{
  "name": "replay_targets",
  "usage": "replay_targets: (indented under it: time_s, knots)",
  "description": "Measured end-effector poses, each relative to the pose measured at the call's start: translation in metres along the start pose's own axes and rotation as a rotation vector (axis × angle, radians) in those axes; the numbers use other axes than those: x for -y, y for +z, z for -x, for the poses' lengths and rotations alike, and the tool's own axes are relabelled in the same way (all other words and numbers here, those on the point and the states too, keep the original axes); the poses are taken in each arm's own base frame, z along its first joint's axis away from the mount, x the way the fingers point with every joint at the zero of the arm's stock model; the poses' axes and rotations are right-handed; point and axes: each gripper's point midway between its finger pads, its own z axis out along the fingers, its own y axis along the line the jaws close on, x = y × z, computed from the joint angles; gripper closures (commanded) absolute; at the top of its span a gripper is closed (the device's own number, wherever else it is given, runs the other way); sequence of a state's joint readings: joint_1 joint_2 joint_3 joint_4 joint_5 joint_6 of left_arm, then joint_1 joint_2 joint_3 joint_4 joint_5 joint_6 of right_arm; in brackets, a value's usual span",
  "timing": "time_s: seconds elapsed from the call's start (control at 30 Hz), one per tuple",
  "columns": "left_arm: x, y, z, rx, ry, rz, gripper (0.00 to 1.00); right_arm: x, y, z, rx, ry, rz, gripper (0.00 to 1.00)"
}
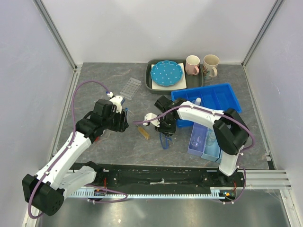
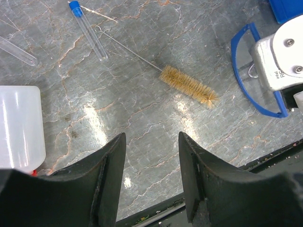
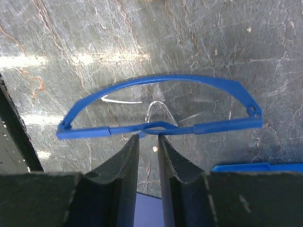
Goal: Organize the chemistry lab equipment
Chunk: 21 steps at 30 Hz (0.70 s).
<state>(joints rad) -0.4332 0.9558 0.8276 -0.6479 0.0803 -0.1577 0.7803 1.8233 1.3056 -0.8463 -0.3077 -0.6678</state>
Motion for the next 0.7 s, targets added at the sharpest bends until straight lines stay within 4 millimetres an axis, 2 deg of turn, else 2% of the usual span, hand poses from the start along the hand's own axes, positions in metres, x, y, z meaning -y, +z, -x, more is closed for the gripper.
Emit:
replay_targets:
  time_s: [0.17, 0.3, 0.33, 0.4, 0.43, 0.47, 0.57, 0.7]
  knots:
    - [0.0, 0.0, 0.0, 0.0, 0.0, 0.0, 0.45, -0.002, -0.002, -0.01, -0.047, 0.002, 0.004, 0.67]
    - [0.0, 0.0, 0.0, 0.001, 0.0, 0.0, 0.45, 0.0, -0.02, -0.013, -0.039, 0.014, -0.037, 0.53]
    - [0.0, 0.0, 0.0, 0.001, 0.0, 0.0, 0.45, 0.0, -0.029, -0.011, -0.023, 0.022, -0.053, 0.43]
    - [0.0, 0.0, 0.0, 0.002, 0.0, 0.0, 0.45, 0.0, -0.044, -0.006, 0.017, 0.03, -0.084, 0.33]
    - [0.0, 0.0, 0.0, 0.002, 0.0, 0.0, 0.45, 0.0, -0.053, -0.002, 0.045, 0.037, -0.099, 0.2]
    - [0.0, -0.001, 0.0, 0.003, 0.0, 0.0, 0.45, -0.001, -0.059, 0.001, 0.069, 0.045, -0.105, 0.02]
    - [0.0, -0.001, 0.001, 0.007, 0.001, -0.001, 0.45, -0.003, -0.063, 0.007, 0.101, 0.063, -0.107, 0.02]
    - [0.001, -0.003, 0.002, 0.016, 0.001, -0.003, 0.45, 0.004, -0.046, 0.002, 0.069, 0.073, -0.105, 0.02]
